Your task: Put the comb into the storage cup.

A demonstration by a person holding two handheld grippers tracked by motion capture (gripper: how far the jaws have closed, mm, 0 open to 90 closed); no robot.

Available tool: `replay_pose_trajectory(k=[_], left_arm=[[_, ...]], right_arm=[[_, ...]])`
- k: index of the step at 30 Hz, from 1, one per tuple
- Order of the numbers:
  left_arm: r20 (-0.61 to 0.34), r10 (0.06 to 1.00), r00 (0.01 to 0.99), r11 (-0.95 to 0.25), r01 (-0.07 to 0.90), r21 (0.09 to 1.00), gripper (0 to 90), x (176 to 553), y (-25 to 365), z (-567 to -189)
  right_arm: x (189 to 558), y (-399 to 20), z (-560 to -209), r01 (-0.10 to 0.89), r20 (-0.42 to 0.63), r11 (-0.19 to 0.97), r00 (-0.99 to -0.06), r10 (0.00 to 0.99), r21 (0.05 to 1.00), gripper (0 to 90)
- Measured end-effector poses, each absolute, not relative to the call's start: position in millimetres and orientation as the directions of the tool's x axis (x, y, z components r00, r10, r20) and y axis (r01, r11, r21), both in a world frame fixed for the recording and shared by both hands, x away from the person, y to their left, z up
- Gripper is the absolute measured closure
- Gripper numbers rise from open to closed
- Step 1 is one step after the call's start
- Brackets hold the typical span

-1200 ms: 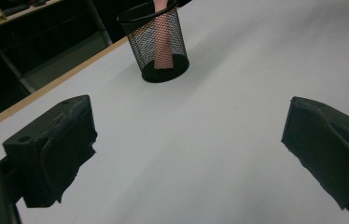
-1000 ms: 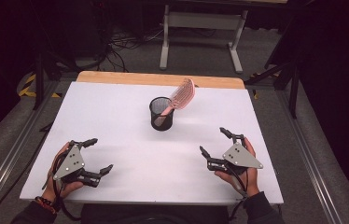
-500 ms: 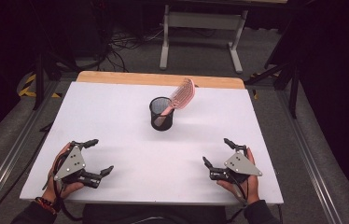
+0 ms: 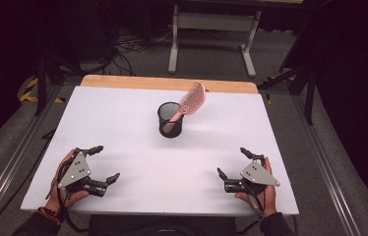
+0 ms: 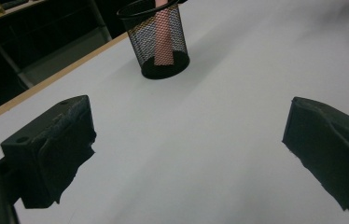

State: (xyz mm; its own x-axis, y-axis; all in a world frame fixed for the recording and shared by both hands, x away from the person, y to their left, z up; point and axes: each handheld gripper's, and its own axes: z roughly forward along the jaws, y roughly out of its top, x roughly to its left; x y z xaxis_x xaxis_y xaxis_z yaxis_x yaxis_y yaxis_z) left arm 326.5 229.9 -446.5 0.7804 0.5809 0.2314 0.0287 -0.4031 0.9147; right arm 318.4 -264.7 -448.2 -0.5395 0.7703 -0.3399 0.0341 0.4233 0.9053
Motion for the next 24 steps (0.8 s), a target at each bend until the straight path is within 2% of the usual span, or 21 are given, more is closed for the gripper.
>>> replay_pose_trajectory(k=[24], left_arm=[[0.244, 0.576, 0.780, -0.405, 0.013, 0.914, 2.7, 324.7, 232.0, -445.6]], right_arm=[[314.3, -262.8, -443.4, 0.010, -0.363, 0.430, -0.521, 0.773, 0.903, 3.1]])
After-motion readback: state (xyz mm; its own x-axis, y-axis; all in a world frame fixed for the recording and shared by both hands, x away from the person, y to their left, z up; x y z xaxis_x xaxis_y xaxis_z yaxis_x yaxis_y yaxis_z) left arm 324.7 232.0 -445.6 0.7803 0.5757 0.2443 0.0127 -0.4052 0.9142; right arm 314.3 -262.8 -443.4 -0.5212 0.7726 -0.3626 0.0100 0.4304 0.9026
